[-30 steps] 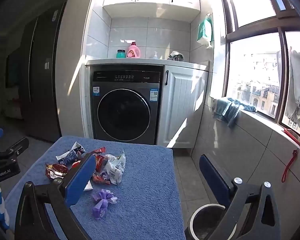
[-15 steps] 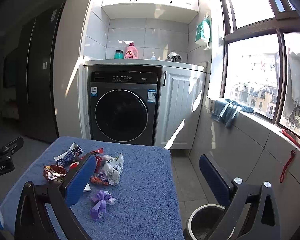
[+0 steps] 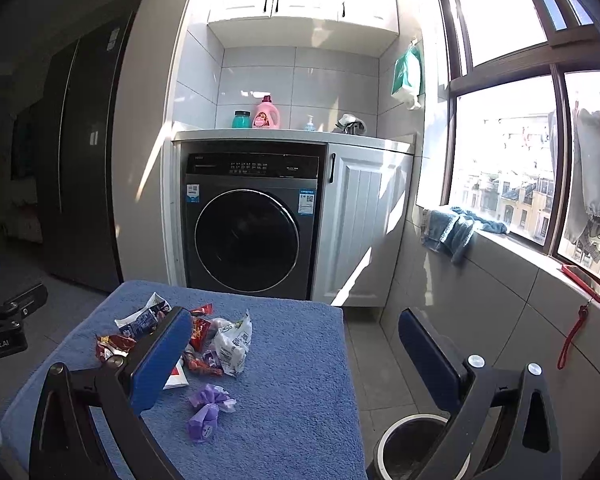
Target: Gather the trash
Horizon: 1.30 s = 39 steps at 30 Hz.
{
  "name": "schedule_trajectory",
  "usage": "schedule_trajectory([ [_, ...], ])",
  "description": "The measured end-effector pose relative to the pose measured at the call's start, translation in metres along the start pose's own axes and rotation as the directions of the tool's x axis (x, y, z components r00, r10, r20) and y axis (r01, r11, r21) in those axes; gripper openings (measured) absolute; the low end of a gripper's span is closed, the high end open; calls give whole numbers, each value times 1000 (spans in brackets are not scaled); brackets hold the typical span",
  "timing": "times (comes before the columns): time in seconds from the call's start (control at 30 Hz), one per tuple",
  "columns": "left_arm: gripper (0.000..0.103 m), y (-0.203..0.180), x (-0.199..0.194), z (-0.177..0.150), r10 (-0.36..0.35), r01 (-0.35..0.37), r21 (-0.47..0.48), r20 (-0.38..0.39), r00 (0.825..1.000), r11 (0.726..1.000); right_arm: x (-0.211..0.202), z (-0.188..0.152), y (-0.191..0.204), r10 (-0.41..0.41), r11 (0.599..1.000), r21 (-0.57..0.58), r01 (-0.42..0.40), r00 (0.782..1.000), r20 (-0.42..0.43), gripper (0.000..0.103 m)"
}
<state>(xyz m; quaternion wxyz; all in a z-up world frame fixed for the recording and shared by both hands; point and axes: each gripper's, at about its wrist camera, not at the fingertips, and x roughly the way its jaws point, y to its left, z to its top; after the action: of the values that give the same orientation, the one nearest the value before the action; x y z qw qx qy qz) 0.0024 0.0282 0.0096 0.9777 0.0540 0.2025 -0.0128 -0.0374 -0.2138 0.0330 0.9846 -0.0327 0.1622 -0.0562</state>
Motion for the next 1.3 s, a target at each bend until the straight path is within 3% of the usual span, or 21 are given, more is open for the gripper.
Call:
schedule_trajectory([
  [0.63,102,14,-9,-12,-53,52,-30,-58,997,998,-15,-5,-5,7,1000,15,-7,1000,11,103],
  [1.3,102,25,-40,-11,-47,46,-35,-17,999,998,-46,-11,-10,8,1000,14,-9,998,56,103],
])
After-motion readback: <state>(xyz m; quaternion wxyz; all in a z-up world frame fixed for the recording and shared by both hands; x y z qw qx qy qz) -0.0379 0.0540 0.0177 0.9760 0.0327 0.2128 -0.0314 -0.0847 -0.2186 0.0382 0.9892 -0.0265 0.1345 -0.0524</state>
